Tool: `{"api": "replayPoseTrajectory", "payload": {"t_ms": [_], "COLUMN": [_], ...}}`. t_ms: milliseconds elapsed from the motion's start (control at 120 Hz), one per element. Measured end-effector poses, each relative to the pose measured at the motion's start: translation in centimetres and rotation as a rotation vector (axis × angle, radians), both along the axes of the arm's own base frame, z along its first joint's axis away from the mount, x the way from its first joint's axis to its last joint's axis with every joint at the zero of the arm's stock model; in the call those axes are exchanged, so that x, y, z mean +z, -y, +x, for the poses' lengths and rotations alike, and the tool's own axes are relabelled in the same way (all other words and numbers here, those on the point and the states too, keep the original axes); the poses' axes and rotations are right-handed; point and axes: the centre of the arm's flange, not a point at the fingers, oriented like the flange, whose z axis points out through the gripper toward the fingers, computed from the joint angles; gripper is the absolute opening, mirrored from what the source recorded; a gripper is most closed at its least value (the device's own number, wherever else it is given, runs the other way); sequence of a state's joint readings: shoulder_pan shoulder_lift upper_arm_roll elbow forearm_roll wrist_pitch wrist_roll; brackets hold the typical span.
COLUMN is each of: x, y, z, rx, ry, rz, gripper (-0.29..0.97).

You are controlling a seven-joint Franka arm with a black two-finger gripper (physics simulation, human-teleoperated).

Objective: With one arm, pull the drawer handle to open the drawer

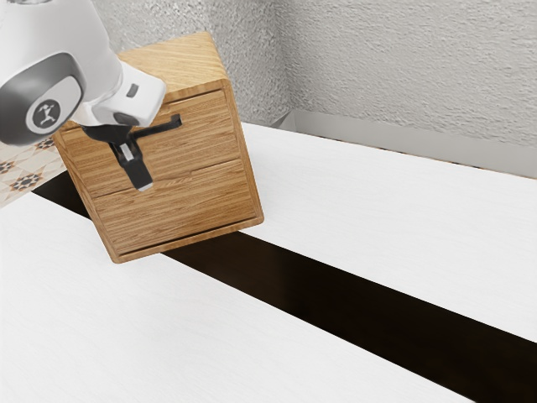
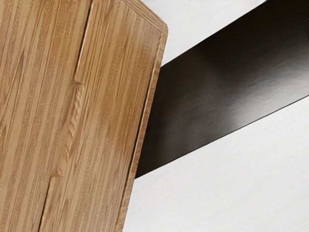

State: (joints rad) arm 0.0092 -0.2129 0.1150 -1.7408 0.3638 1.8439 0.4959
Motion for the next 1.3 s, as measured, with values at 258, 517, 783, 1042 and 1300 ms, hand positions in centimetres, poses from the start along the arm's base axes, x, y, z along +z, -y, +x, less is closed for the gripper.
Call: {"api": "replayPoseTrajectory", "payload": {"t_ms": [258, 517, 783, 1042, 1300], "x": [-0.3, 0.3, -0.9, -0.7, -0.8], "y": [0.3, -2.0, -3.2, -4.6, -5.1], "z": [0.4, 1.3, 2.8, 3.6, 4.0], "rx": [-0.169, -0.220, -0.255, -0.265, -0.289], "ry": [0.067, 0.095, 0.073, 0.070, 0.078], "rz": [0.085, 0.138, 0.165, 0.185, 0.216], "gripper": [0.68, 0.68, 0.68, 0.68, 0.68]}}
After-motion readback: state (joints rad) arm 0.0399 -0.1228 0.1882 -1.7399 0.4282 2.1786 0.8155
